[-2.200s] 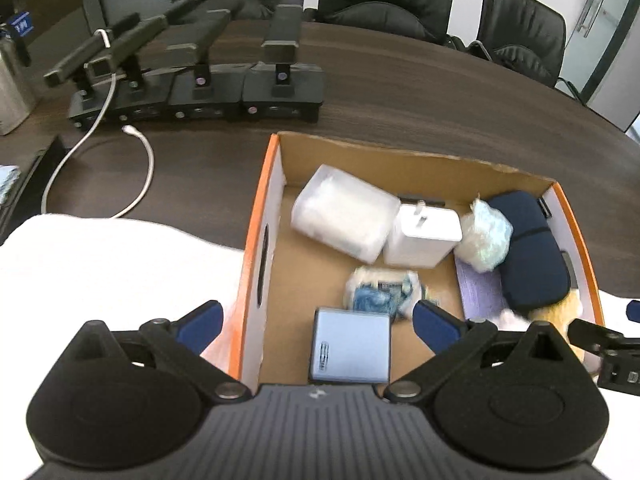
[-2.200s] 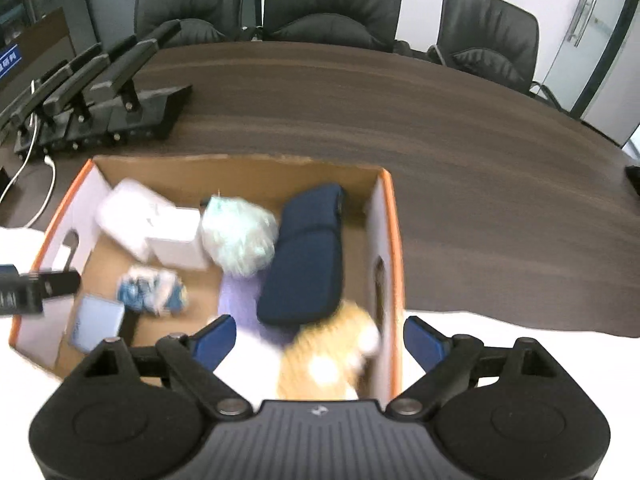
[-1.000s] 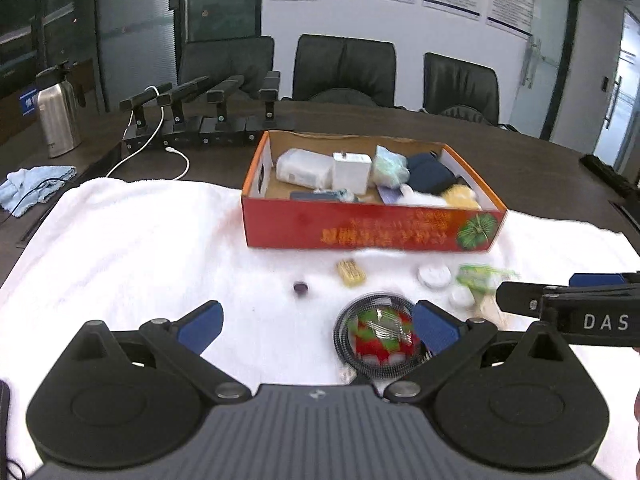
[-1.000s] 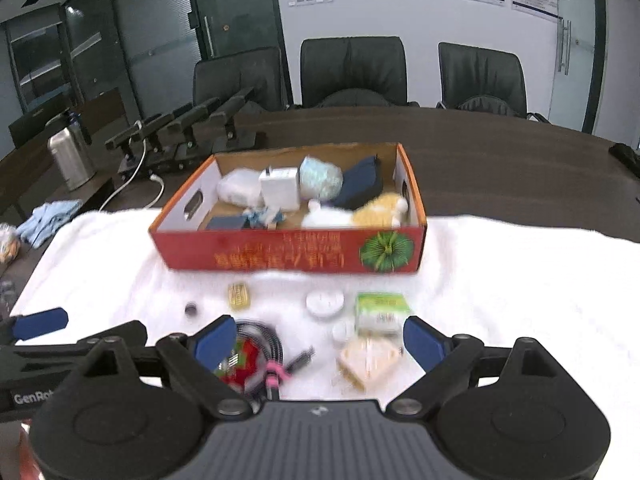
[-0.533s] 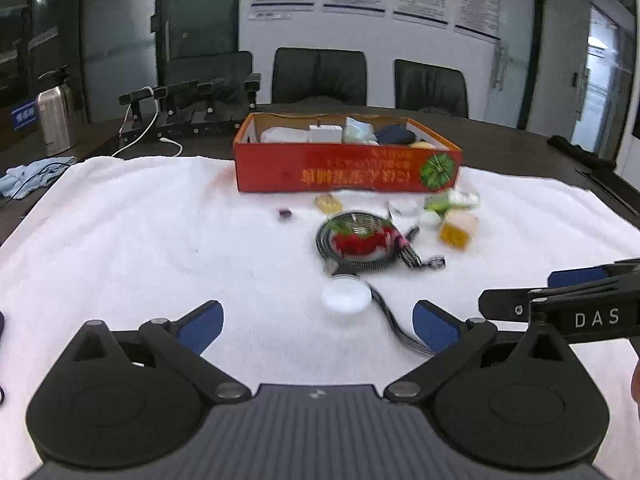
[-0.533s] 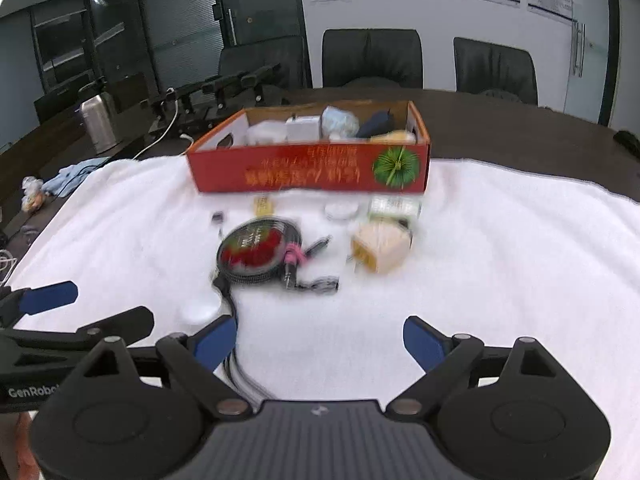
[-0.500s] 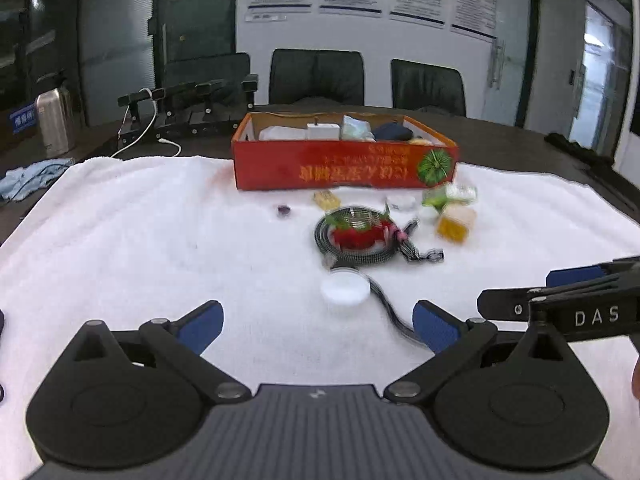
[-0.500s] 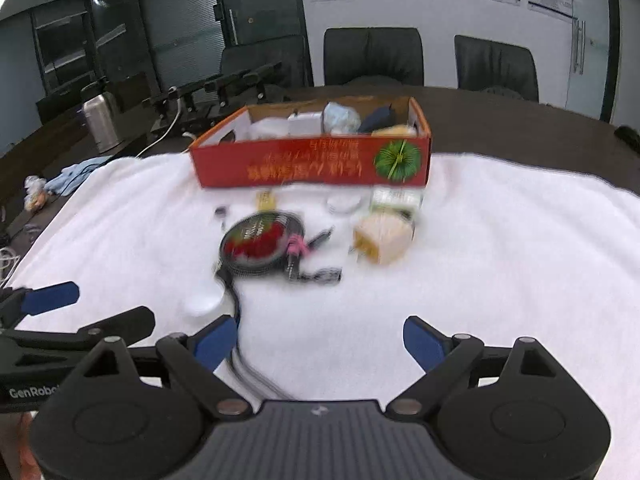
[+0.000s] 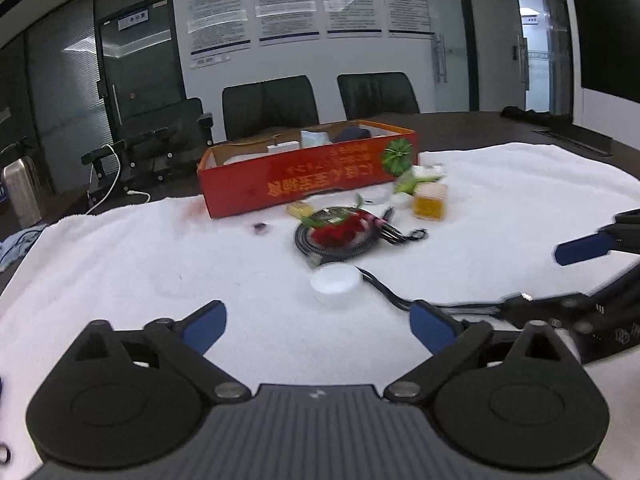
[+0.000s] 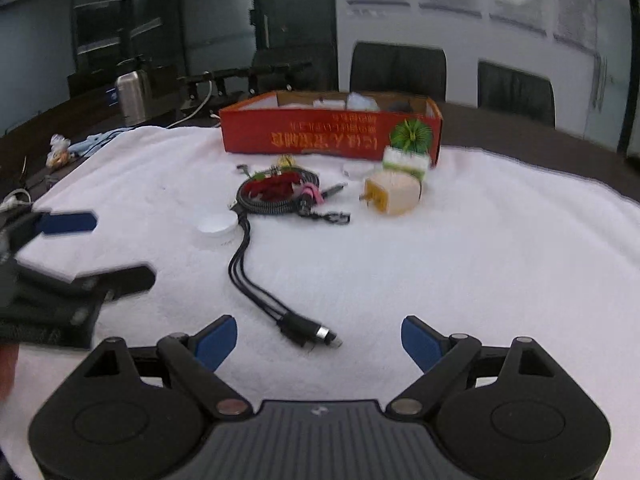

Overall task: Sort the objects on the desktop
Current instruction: 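Grasp the white round lid with the left gripper while the right grasps the green-leaf ornament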

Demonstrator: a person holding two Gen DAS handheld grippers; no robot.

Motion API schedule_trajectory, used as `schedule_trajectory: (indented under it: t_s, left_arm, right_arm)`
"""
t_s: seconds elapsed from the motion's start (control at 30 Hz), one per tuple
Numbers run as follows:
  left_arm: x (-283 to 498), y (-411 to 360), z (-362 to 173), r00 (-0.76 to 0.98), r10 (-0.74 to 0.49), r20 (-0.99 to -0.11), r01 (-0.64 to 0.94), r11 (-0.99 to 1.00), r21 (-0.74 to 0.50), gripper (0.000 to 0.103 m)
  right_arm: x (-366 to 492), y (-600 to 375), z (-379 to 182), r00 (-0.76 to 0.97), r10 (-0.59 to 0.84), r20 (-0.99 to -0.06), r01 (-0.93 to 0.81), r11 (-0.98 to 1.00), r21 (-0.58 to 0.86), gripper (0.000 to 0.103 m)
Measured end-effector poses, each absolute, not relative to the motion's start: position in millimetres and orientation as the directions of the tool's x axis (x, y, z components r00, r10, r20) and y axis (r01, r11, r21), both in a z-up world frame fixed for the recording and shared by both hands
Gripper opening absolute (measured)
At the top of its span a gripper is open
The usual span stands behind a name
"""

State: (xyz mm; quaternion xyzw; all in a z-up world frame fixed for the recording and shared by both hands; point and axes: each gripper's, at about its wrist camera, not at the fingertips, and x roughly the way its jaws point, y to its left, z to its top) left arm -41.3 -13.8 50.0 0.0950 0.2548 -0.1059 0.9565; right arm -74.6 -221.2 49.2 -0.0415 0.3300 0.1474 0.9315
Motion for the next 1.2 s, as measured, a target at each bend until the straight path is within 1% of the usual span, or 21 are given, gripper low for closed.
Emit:
schedule_trajectory:
  t_s: [0.07, 0.2, 0.23, 0.27, 0.3, 0.33, 0.37, 0.4, 0.43, 0.53, 0.77, 0.87, 0.97, 1.03, 1.1, 1.17, 1.2]
  left_arm:
    - [-25, -12, 50, 0.833, -0.176, -0.525, 0.266, 0.959, 0.1, 0.09]
    - [4, -11, 46, 0.807, -0.23, -0.544, 0.292, 0.956, 0.03, 0.09]
    - [11, -13, 43, 0.802, -0.231, -0.551, 0.295, 0.955, 0.029, 0.085]
    - [16, -14, 40, 0.794, -0.228, -0.563, 0.295, 0.955, 0.03, 0.077]
    - [22, -15, 36, 0.781, -0.228, -0.581, 0.299, 0.954, 0.027, 0.073]
    - [28, -15, 32, 0.764, -0.228, -0.603, 0.297, 0.955, 0.016, 0.062]
    - [33, -14, 28, 0.746, -0.238, -0.621, 0.299, 0.954, -0.007, 0.047]
    - [37, -12, 25, 0.73, -0.257, -0.633, 0.308, 0.951, -0.032, 0.039]
    - [37, -9, 23, 0.734, -0.269, -0.623, 0.311, 0.949, -0.044, 0.039]
    - [34, -7, 24, 0.744, -0.261, -0.615, 0.31, 0.95, -0.028, 0.038]
    - [22, 23, 43, 0.798, -0.232, -0.557, 0.235, 0.97, -0.067, 0.038]
    - [18, 31, 48, 0.811, -0.205, -0.548, 0.213, 0.976, -0.049, 0.038]
    - [15, 34, 50, 0.82, -0.194, -0.539, 0.209, 0.977, -0.034, 0.038]
    - [14, 36, 51, 0.827, -0.191, -0.529, 0.21, 0.977, -0.023, 0.038]
    - [14, 36, 51, 0.833, -0.182, -0.522, 0.207, 0.978, -0.012, 0.038]
    - [14, 36, 52, 0.836, -0.179, -0.519, 0.205, 0.979, -0.007, 0.038]
    - [13, 36, 52, 0.835, -0.182, -0.52, 0.207, 0.978, -0.01, 0.038]
  right_arm:
    - [-72, -220, 51, 0.746, 0.247, -0.618, -0.317, 0.948, -0.003, 0.08]
    - [-62, -219, 55, 0.748, 0.271, -0.606, -0.352, 0.936, -0.016, 0.071]
    - [-58, -218, 57, 0.753, 0.273, -0.599, -0.352, 0.936, -0.017, 0.071]
    - [-53, -218, 60, 0.76, 0.274, -0.589, -0.353, 0.936, -0.02, 0.071]
    - [-48, -218, 61, 0.763, 0.274, -0.586, -0.352, 0.936, -0.021, 0.071]
    - [-43, -218, 63, 0.764, 0.274, -0.584, -0.352, 0.936, -0.02, 0.071]
    - [-37, -218, 65, 0.765, 0.275, -0.582, -0.351, 0.936, -0.02, 0.071]
    - [-31, -218, 66, 0.767, 0.278, -0.578, -0.353, 0.935, -0.019, 0.071]
    - [-25, -217, 68, 0.768, 0.283, -0.574, -0.358, 0.933, -0.02, 0.071]
    - [-6, -209, 73, 0.776, 0.294, -0.558, -0.373, 0.927, -0.03, 0.071]
    - [47, -174, 76, 0.751, 0.384, -0.537, -0.45, 0.893, 0.008, 0.071]
    - [66, -152, 72, 0.74, 0.404, -0.537, -0.482, 0.876, -0.004, 0.071]
    - [82, -133, 62, 0.732, 0.394, -0.556, -0.492, 0.87, -0.032, 0.07]
    - [93, -127, 53, 0.72, 0.37, -0.587, -0.48, 0.877, -0.036, 0.068]
    - [101, -129, 43, 0.697, 0.353, -0.624, -0.469, 0.883, -0.025, 0.034]
    - [99, -135, 42, 0.694, 0.374, -0.615, -0.465, 0.885, 0.014, 0.034]
    - [98, -138, 44, 0.688, 0.381, -0.618, -0.465, 0.885, 0.027, 0.032]
